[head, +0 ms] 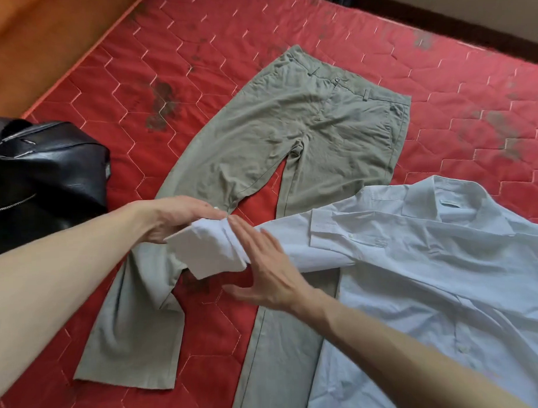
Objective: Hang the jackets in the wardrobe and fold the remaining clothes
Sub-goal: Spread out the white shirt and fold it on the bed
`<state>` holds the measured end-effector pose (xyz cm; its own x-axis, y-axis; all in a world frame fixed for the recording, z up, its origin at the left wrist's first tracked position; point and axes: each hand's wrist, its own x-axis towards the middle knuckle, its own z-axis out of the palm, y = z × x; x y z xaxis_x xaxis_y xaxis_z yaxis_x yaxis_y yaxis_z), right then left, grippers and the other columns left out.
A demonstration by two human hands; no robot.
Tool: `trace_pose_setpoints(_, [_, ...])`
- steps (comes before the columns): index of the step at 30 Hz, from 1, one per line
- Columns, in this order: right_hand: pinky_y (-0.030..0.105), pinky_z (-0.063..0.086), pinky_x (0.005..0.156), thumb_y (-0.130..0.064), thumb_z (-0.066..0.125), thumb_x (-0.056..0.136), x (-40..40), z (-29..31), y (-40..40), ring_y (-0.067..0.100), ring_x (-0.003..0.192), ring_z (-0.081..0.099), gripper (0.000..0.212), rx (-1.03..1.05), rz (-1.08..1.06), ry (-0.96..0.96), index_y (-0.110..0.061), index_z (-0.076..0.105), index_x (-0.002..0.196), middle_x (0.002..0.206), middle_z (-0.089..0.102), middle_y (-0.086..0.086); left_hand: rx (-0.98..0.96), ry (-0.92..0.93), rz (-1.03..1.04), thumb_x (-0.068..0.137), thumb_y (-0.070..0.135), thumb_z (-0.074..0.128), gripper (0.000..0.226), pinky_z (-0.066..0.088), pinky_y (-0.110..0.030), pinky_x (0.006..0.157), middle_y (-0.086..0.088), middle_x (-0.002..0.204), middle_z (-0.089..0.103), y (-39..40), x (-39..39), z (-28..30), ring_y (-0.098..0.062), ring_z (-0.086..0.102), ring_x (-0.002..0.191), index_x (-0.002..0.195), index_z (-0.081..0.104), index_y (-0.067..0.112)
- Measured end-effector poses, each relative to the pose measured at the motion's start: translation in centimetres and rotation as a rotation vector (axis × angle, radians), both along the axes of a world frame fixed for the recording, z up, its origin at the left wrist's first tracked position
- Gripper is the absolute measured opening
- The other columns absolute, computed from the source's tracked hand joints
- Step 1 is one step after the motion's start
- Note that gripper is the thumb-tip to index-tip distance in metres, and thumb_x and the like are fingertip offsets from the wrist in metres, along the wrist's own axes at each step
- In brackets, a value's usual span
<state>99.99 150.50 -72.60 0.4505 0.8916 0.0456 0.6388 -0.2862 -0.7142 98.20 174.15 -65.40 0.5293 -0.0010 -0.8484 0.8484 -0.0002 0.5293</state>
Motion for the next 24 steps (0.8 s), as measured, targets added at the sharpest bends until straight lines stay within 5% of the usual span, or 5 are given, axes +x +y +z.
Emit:
trace_pose_setpoints(7, [0.010, 0.040, 0.101, 0.008, 0.065, 0.084, -1.1, 3.5, 1.8, -0.005, 0.125, 0.048, 0.095, 0.323, -0.541, 0.287, -0.029, 0.024, 0.162, 0.143, 0.049, -0.002, -0.256, -0.060, 0.170, 0.079, 0.044, 0.078, 0.036, 0.053, -0.036, 0.079, -0.009, 0.099, 0.072, -4.6, 2.2, 1.0, -0.024, 0.068, 0.084, 0.096, 0.078, 0.013])
trace_pose_setpoints(11, [0.016, 0.050, 0.084, 0.005, 0.060, 0.083, 1.6, 4.1, -1.4, -0.003, 0.098, 0.064, 0.078, 0.336, -0.610, 0.363, -0.025, 0.040, 0.153, 0.115, 0.068, -0.004, -0.204, -0.095, 0.422, 0.097, 0.037, 0.056, 0.039, 0.053, -0.029, 0.059, -0.006, 0.085, 0.075, -7.5, 3.4, 1.0, -0.020, 0.067, 0.070, 0.084, 0.081, 0.010])
trace_pose_setpoints(15, [0.036, 0.059, 0.075, -0.002, 0.064, 0.090, 4.7, 4.6, -5.8, 0.022, 0.088, 0.074, 0.052, 0.436, -0.720, 0.705, -0.024, 0.056, 0.136, 0.095, 0.077, 0.006, 0.269, -0.196, 0.613, 0.098, 0.016, 0.050, 0.028, 0.056, -0.028, 0.055, -0.009, 0.076, 0.071, -11.3, 5.3, -1.1, -0.022, 0.064, 0.067, 0.091, 0.075, 0.007])
trace_pose_setpoints(19, [0.024, 0.055, 0.066, 0.006, 0.064, 0.092, 8.4, 5.2, -11.2, 0.007, 0.074, 0.070, 0.041, 0.548, -0.967, 0.830, -0.018, 0.062, 0.125, 0.084, 0.076, -0.006, 0.621, -0.327, 0.299, 0.090, 0.014, 0.043, 0.026, 0.052, -0.039, 0.089, -0.014, 0.108, 0.072, -14.9, 6.8, -3.5, -0.032, 0.064, 0.099, 0.097, 0.067, 0.019])
trace_pose_setpoints(24, [0.040, 0.058, 0.085, -0.031, 0.087, 0.078, 12.8, 5.5, -18.6, 0.022, 0.098, 0.072, 0.045, 0.772, -1.240, 0.907, -0.018, 0.070, 0.117, 0.109, 0.077, 0.004, 0.787, -0.415, -0.471, 0.074, -0.004, 0.052, 0.034, 0.051, -0.043, 0.089, -0.006, 0.106, 0.067, -19.3, 8.5, -4.7, -0.033, 0.061, 0.104, 0.098, 0.061, 0.019])
